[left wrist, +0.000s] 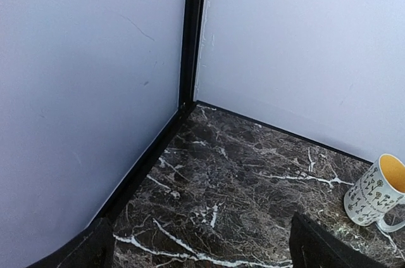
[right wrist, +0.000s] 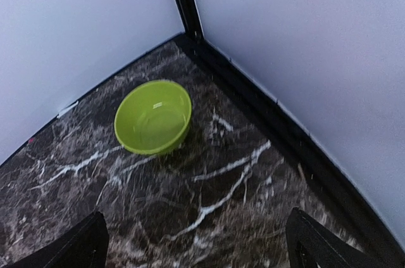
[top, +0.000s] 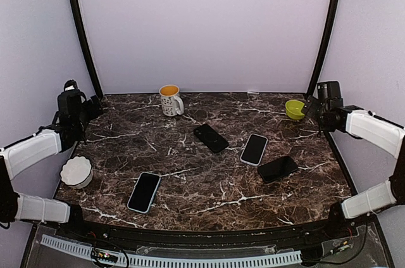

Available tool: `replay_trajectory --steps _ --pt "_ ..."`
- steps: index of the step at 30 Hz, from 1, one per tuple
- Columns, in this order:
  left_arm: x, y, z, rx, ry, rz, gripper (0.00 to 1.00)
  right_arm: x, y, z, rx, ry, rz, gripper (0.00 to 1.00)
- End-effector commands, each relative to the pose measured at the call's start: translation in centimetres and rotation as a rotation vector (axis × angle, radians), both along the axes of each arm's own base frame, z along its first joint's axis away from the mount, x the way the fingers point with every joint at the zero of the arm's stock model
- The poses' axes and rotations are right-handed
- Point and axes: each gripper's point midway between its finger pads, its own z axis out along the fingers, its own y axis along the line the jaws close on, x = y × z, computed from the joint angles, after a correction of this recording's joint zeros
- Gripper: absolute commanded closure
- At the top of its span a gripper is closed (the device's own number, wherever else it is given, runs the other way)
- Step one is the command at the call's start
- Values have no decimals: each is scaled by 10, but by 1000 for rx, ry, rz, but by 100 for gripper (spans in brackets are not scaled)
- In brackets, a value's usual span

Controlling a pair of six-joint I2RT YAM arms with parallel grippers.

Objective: Take the phone out of the phone case
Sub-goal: Pick up the phone with the phone case at the center of the board.

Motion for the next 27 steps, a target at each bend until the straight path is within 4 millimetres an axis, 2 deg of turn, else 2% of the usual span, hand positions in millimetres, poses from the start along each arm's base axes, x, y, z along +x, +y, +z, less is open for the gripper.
replay_trajectory --steps 1,6,9,13,15,19,27 --pt "-25 2 -6 -96 164 41 1 -58 10 -31 231 191 -159 1" --pt "-25 -35 21 -89 253 -204 1 -94 41 -60 410 352 -231 2" --pt "-29 -57 17 -54 315 -363 1 -111 66 -81 500 473 -247 1" --pt "-37 -62 -13 -14 396 -419 1 -123 96 -101 533 610 -249 2" --pt "-38 -66 -20 -20 406 -440 1 -128 106 -108 518 658 -262 1" --pt "-37 -70 -22 -23 412 -462 1 -130 121 -117 541 685 -258 1" --pt "-41 -76 -24 -36 412 -502 2 -125 131 -132 553 723 -267 1"
